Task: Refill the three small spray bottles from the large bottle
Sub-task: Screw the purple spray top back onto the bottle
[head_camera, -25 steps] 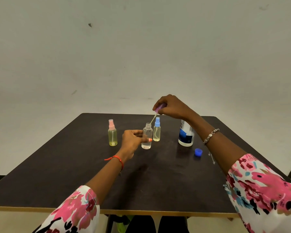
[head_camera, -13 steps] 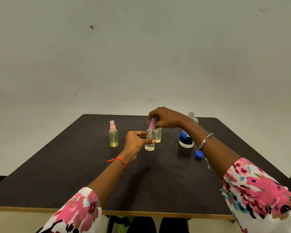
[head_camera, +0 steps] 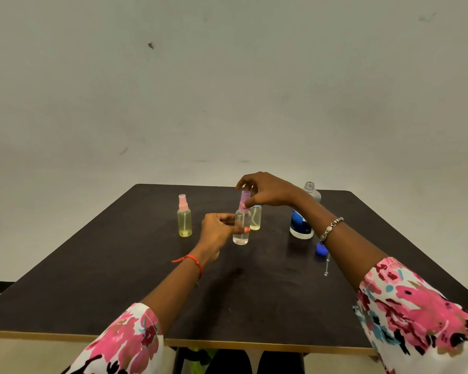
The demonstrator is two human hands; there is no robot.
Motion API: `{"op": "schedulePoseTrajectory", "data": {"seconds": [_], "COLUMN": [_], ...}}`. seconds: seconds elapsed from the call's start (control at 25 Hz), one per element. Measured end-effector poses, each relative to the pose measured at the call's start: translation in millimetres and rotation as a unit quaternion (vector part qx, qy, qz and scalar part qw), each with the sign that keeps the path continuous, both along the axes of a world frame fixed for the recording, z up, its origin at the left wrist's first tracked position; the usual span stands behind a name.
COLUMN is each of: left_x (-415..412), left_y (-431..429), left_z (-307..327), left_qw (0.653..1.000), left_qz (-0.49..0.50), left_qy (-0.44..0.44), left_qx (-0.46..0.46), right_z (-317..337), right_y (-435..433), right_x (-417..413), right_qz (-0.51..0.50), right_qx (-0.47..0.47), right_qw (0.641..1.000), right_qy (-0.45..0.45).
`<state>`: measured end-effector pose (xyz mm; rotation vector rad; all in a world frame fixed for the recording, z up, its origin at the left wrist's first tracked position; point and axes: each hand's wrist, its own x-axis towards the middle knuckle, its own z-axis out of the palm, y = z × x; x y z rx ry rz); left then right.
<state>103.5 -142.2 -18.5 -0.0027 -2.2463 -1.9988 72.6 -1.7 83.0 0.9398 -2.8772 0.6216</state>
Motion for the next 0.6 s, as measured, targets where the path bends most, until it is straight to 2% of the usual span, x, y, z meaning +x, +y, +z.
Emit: {"op": "schedulePoseTrajectory", "data": {"seconds": [0.12,0.28,0.36,0.48,0.6], "left_x": [1,2,2,1,1], "left_y": [0,-2,-3,-4,-4], "left_z": [0,0,1,3,4], "left_qw": [1.000,1.000,1.000,1.000,1.000], "left_qz": [-0.002,0.003,0.007,0.012,0.008], "left_qy": [0.004,0.003,0.001,-0.002,-0.001], "left_qx": [0.007,0.008,0.005,0.009,0.006], "right_z": [-2,-10,-9,-9,-16], "right_y": [-2,-3,-1,-1,-6], "right_x": [-1,-4,-4,-5,-5], "right_qz": [-0.004,-0.036,-0.020,0.014,-0.022], "right_qx": [-0.005,-0.065,-0.050,-0.080,-0.096], "right_qw": [1.000,0.997,0.998,0.996,0.995], "right_qy": [0.009,-0.007,-0.017,-0.043,-0.022]}}
